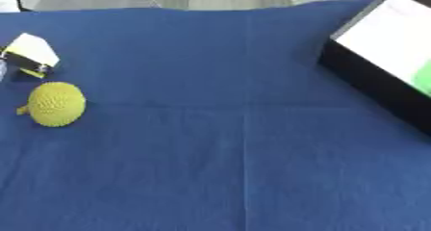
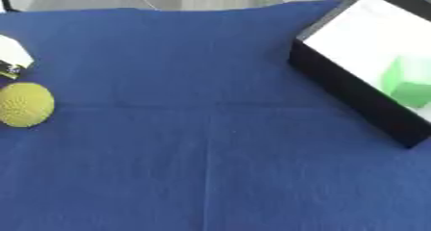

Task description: Pick up the objects with one hand, pass them to the other hand, and then place them into the box on the other side of the table.

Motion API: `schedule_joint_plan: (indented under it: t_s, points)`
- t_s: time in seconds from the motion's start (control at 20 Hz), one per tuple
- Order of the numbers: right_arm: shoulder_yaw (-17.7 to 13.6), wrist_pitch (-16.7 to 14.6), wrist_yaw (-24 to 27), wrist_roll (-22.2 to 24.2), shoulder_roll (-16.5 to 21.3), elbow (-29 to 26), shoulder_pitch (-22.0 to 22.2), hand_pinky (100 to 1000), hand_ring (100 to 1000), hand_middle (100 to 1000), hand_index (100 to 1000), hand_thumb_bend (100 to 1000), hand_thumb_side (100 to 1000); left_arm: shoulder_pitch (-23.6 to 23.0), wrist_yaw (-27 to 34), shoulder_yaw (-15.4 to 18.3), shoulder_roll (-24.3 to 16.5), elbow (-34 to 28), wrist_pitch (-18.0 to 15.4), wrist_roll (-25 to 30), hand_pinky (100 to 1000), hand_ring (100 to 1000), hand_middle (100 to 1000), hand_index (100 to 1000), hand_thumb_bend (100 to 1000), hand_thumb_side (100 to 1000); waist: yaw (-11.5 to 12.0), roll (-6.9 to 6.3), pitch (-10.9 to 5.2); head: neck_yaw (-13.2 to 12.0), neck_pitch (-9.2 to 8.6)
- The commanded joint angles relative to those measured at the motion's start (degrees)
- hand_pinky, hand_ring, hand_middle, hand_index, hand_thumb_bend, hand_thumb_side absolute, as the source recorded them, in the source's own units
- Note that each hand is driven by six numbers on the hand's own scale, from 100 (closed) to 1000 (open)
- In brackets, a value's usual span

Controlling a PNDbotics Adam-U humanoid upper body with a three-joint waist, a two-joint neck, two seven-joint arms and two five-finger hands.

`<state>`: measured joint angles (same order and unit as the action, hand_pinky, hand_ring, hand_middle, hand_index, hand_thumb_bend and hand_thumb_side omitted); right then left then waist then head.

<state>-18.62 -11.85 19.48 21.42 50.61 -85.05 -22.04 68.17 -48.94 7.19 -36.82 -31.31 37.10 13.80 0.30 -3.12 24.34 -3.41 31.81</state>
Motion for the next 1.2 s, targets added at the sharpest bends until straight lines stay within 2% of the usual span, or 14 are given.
schedule_joint_plan:
  t_s: [0.05, 0.3, 0.55, 0.6, 0.65, 0.7, 1.2]
  points:
    - [-0.86, -0.36, -0.19, -0.12, 1.64, -0.25, 0.08, 907, 1000, 880, 874, 100, 403, 1.22, -0.29, -0.22, -2.41, -0.51, 0.27, -0.19, 767, 774, 675, 592, 510, 167, 0.0, -0.44, -0.69, -0.26, -0.33]
    - [-0.88, -0.49, 0.0, -0.27, 1.77, 0.14, 0.51, 908, 1000, 880, 874, 100, 399, 1.64, -0.42, -0.52, -2.3, -1.69, -0.05, -0.69, 745, 756, 651, 571, 430, 111, 0.54, -0.15, -1.49, 0.05, 0.33]
    - [-0.8, -0.44, 1.23, -0.41, 2.27, 0.53, 0.74, 908, 1000, 880, 874, 100, 393, 2.02, -0.55, -1.59, -2.16, -3.81, -1.62, -0.53, 738, 752, 645, 565, 410, 119, 1.36, 0.38, -2.84, 0.64, 1.19]
    - [-0.79, -0.37, 1.56, -0.44, 2.36, 0.61, 0.72, 908, 1000, 880, 874, 100, 446, 2.04, -0.64, -1.81, -2.13, -4.16, -2.0, -0.23, 735, 750, 641, 562, 405, 118, 1.52, 0.49, -3.16, 0.73, 1.35]
    - [-0.78, -0.26, 1.96, -0.46, 2.45, 0.66, 0.65, 908, 1000, 880, 874, 100, 391, 2.03, -0.76, -2.0, -2.12, -4.51, -2.35, 0.09, 735, 749, 639, 561, 404, 117, 1.65, 0.59, -3.42, 0.82, 1.48]
    - [-0.73, -0.2, 2.49, -0.49, 2.66, 0.6, 0.46, 908, 1000, 880, 875, 100, 380, 2.02, -0.73, -2.2, -2.07, -5.0, -2.84, 0.43, 730, 745, 631, 556, 399, 117, 1.83, 0.74, -3.79, 1.02, 1.64]
    - [1.15, -0.36, 8.26, -0.87, 5.88, 0.93, -2.33, 907, 1000, 877, 873, 100, 326, 0.46, 0.89, -6.48, -1.54, -12.99, -9.29, 4.41, 717, 734, 615, 546, 387, 113, 3.77, 1.96, -7.02, 3.97, 3.17]
